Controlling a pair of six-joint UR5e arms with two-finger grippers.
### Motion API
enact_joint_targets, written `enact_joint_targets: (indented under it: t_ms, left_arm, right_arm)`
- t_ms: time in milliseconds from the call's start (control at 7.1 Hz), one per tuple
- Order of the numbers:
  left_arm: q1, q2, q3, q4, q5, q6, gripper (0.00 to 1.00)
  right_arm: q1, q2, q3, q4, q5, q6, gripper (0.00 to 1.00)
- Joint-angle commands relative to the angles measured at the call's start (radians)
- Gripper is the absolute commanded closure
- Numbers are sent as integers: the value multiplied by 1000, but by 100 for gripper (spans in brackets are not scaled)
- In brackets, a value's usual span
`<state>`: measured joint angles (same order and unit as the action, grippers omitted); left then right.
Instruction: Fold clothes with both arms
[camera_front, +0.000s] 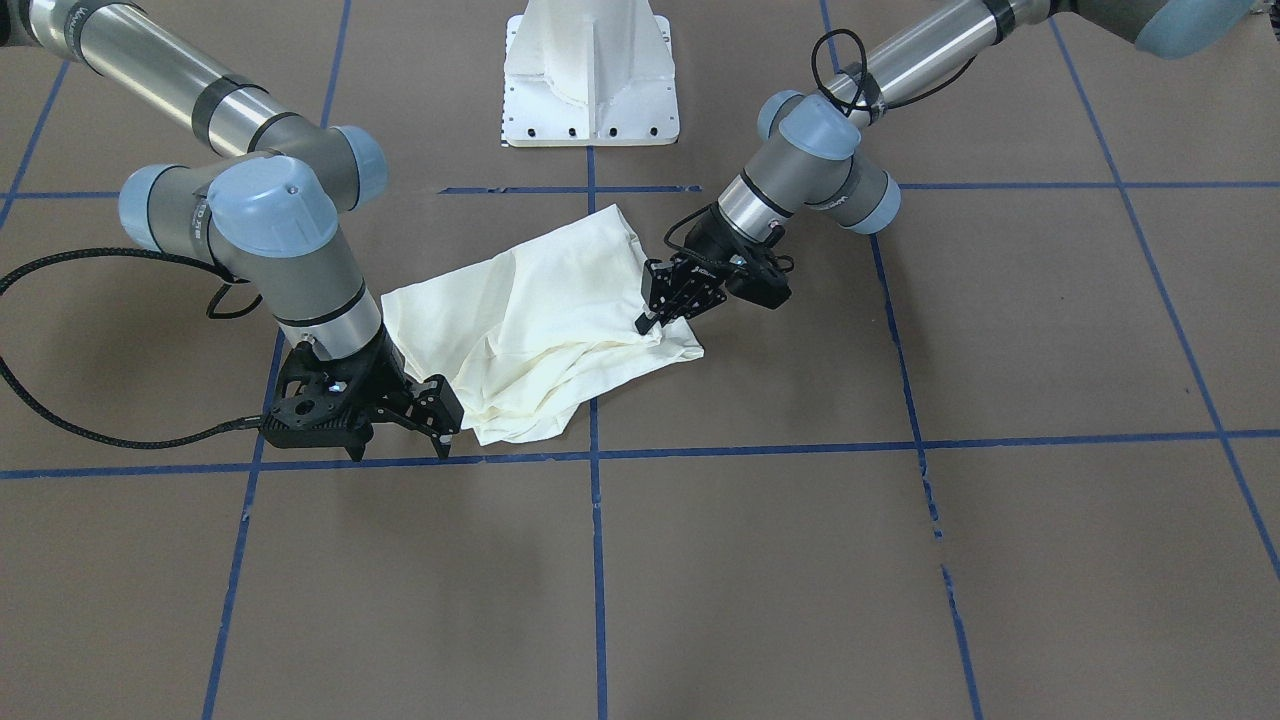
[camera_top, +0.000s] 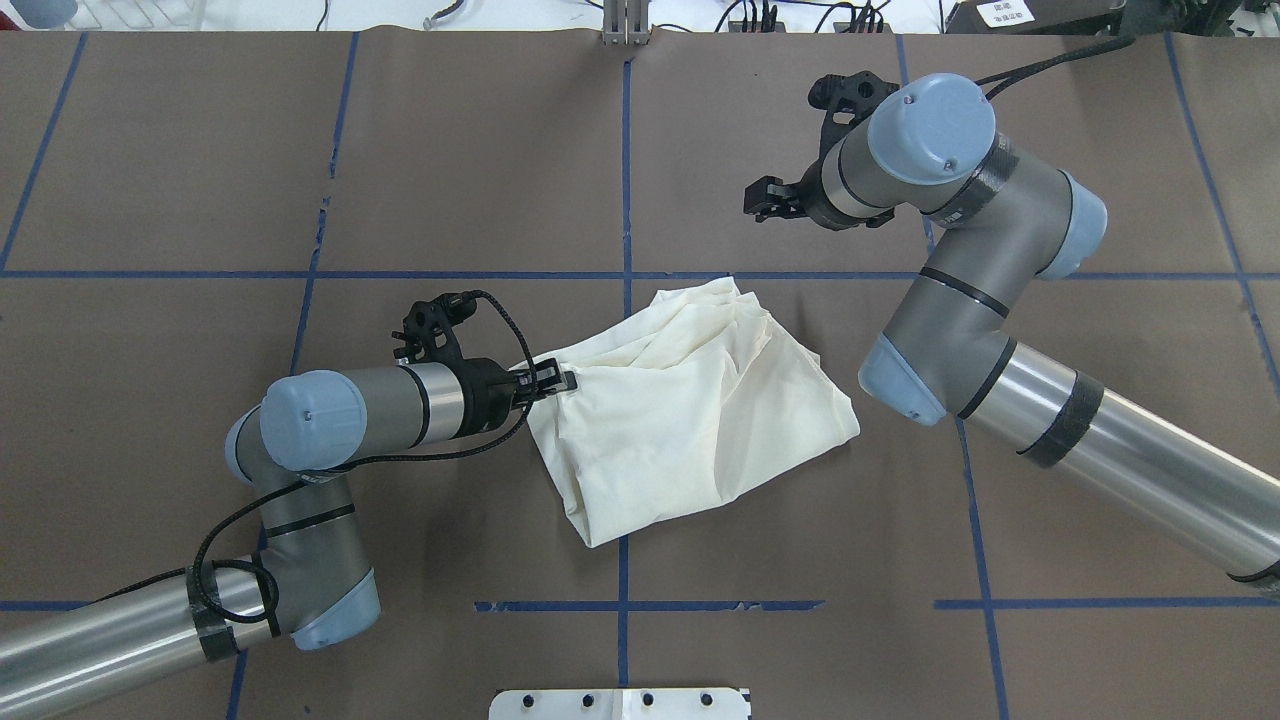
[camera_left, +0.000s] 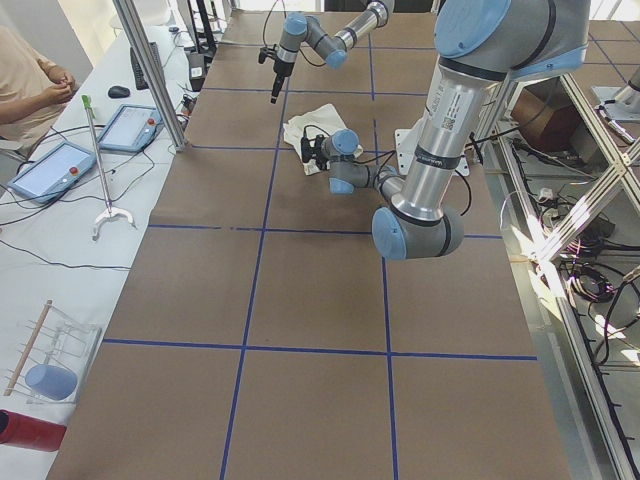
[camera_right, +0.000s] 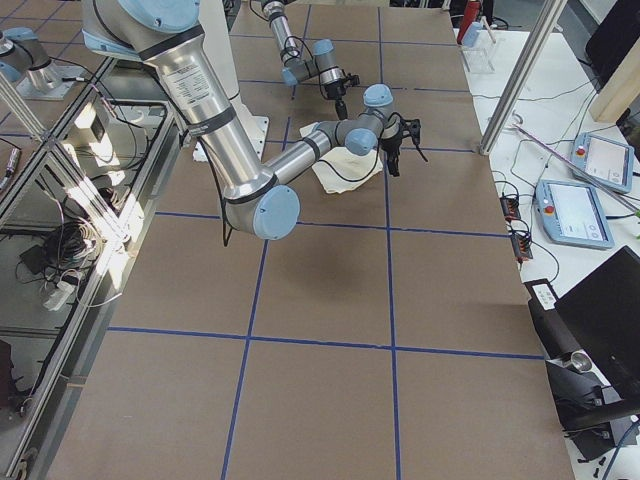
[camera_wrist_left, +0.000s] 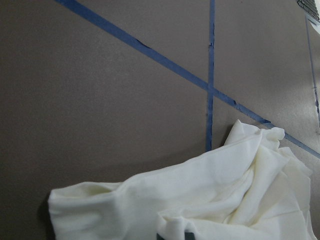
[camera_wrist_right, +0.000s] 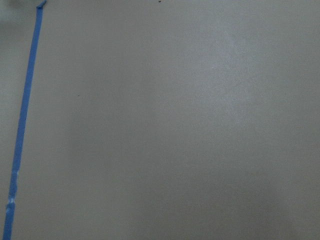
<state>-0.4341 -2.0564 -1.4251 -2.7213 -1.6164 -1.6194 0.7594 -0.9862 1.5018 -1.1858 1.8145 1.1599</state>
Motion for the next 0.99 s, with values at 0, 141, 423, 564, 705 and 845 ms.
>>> enact_joint_targets:
  t_ms: [0, 141, 423, 564, 705, 845]
  left_arm:
    - [-62, 11, -20, 0, -10, 118, 100]
    - [-112, 15, -6, 2, -23, 171, 100]
    - [-195, 28, 59, 0, -72, 249, 100]
    - [-209, 28, 89, -2, -72, 259, 100]
    - [-225, 28, 94, -2, -77, 275, 76]
    - [-250, 30, 86, -2, -142, 353, 1]
  right_arm:
    - [0, -2, 0, 0, 0, -2, 0]
    - [0, -2, 0, 0, -1, -2, 0]
    - [-3, -2, 0, 0, -1, 0, 0]
    - [-3, -2, 0, 0, -1, 0, 0]
    - [-3, -2, 0, 0, -1, 0, 0]
    - [-2, -2, 2, 0, -1, 0, 0]
